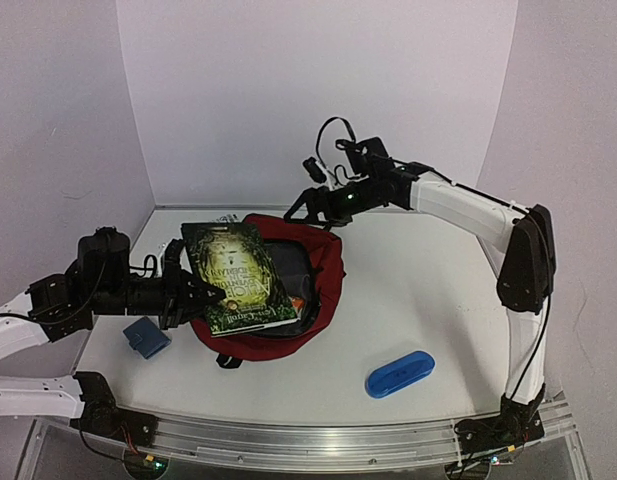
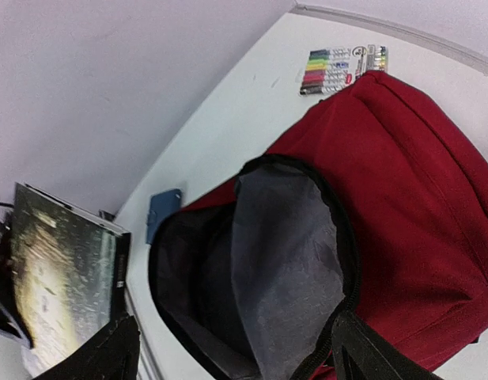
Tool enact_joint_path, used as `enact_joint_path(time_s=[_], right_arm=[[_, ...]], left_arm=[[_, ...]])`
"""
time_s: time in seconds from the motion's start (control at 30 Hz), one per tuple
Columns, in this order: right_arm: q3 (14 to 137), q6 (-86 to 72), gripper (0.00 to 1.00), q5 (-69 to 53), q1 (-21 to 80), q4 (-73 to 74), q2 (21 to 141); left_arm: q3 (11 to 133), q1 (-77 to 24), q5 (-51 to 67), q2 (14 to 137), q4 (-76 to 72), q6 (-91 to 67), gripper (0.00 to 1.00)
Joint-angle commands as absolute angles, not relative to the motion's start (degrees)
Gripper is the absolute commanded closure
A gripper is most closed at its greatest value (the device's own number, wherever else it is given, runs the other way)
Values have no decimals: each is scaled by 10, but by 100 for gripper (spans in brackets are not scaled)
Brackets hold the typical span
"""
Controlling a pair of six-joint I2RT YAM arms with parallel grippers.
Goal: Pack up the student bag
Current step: Place the book in the student bag.
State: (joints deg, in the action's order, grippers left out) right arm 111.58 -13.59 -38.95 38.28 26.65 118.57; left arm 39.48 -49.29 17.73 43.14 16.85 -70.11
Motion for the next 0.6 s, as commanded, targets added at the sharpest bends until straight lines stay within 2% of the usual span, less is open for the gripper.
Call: enact_joint_path(time_s=[0.0,0.37,0.57], right_arm=[[1149,9,16,-320,416,351,1221],[1186,47,18,-300,429,368,1292],[1215,44,44,-303,429,370,1306]], left_arm=[[388,-495,166,373,174,-721,100],[331,-495,218,362,159,-751,100],[312,-495,239,361,132,-753,100]])
